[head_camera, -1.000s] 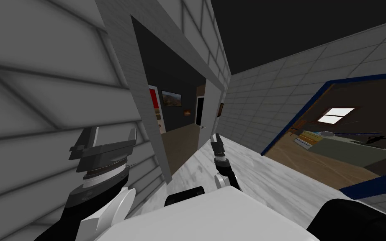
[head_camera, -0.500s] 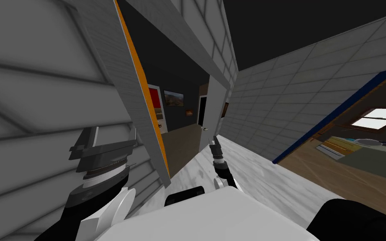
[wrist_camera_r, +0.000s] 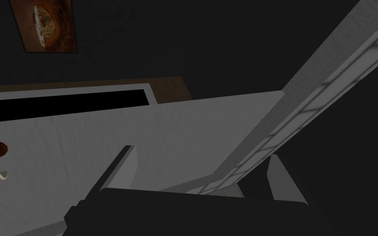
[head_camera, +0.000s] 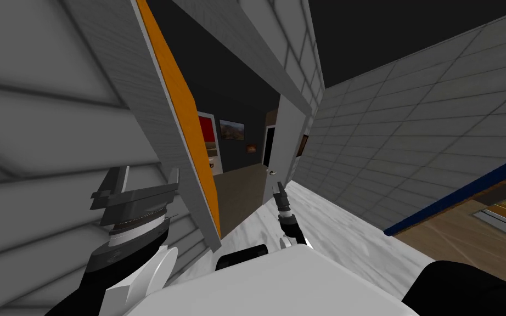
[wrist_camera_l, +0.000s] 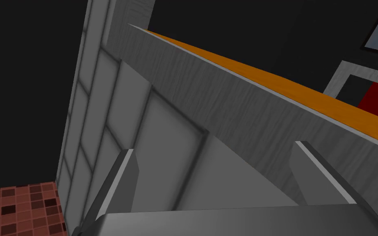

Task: Push the door open

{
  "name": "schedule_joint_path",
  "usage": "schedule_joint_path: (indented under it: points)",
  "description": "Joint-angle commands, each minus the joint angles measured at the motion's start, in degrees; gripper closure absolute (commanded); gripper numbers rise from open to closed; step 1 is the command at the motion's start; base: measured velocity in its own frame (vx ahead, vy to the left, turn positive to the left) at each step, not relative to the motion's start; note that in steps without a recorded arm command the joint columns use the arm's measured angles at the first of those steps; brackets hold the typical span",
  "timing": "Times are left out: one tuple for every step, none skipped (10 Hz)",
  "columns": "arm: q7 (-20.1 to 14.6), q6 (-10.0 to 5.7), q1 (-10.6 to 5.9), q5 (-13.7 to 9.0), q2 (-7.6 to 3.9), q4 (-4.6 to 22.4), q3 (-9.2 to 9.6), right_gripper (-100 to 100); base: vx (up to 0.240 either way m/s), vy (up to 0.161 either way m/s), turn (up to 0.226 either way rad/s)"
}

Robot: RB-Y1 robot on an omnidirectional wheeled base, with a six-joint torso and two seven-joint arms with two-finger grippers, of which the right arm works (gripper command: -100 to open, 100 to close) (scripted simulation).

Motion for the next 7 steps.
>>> schedule_joint_path:
  points:
    - [0.3, -0.70, -0.10, -0.4, -0.09, 1.8, 0.38, -100, 0.109, -0.090, 0.100]
    - [0.6, -1.01, -0.16, -0.9, -0.26, 3.3, 0.73, -100, 0.091, -0.100, 0.136]
    - [0.9, -1.32, -0.22, -1.3, -0.40, 4.9, 1.08, -100, 0.114, -0.162, 0.221]
    - [1.2, -1.65, -0.28, -1.8, -0.50, 6.4, 1.44, -100, 0.121, -0.194, 0.219]
    - [1.3, -1.81, -0.31, -2.1, -0.55, 7.2, 1.62, -100, 0.118, -0.159, 0.138]
    - [1.6, -2.13, -0.37, -2.6, -0.65, 8.8, 1.98, -100, 0.133, -0.160, 0.144]
    - [1.9, -2.45, -0.44, -3.1, -0.74, 10.3, 2.34, -100, 0.146, -0.181, 0.198]
